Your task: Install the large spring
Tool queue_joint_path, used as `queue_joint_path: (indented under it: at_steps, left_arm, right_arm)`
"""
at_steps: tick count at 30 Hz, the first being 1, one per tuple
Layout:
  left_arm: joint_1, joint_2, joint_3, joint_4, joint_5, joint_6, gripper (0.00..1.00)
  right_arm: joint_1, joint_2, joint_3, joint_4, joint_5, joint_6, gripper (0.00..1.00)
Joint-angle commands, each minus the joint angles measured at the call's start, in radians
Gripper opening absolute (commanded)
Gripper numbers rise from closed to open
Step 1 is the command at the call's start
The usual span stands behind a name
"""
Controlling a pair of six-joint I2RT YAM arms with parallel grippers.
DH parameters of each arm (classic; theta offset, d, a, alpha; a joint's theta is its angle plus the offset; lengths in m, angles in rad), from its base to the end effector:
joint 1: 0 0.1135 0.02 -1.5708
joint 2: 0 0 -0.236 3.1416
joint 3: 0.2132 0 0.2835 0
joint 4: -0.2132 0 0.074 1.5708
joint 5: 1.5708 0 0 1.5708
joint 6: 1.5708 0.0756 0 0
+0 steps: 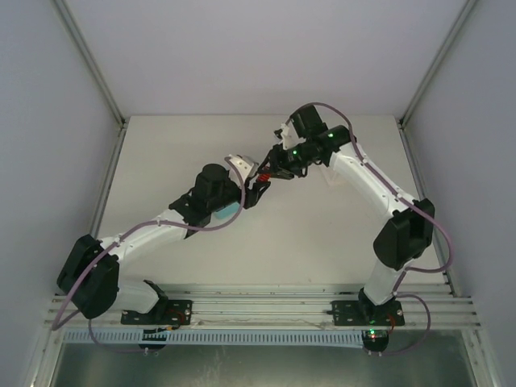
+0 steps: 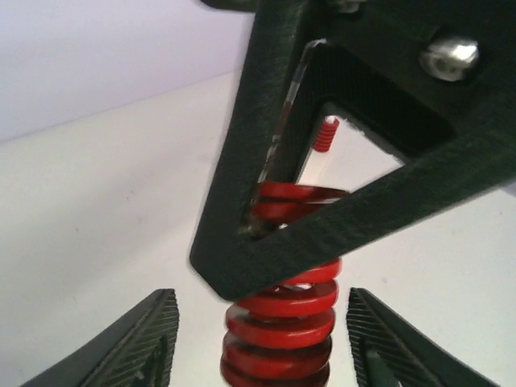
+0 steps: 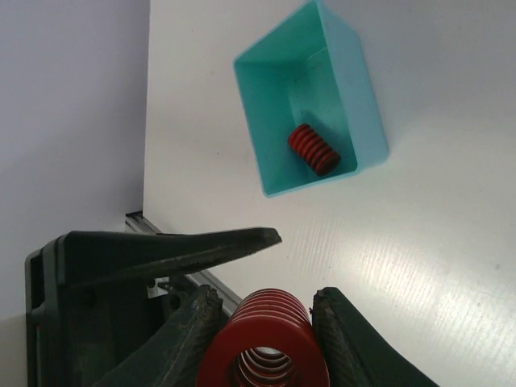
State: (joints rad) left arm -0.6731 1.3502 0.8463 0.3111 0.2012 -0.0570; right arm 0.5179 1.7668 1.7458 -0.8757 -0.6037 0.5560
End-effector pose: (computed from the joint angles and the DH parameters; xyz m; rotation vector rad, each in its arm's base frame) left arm 0.2918 -0.2520 0.2342 0.6914 1.6771 -0.7020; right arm 0.3517 0.2498 0.2927 -0.2360 2.6263 1.1712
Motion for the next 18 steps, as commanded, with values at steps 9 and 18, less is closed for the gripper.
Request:
queue_joint_path:
  at_steps: [9,18]
  left_arm:
    - [0.029,-0.031,0.064,-0.175,-0.135,-0.132,0.99]
    - [0.052,-0.068,0.077,-0.267,-0.159,-0.233,0.99]
  right_arm:
    - [-0.082,-0.121,-0.118,0.23,0.528,-0.065,0.0]
    - [-0.199,0.052,0.0,0.24,0.796,-0.217,0.0]
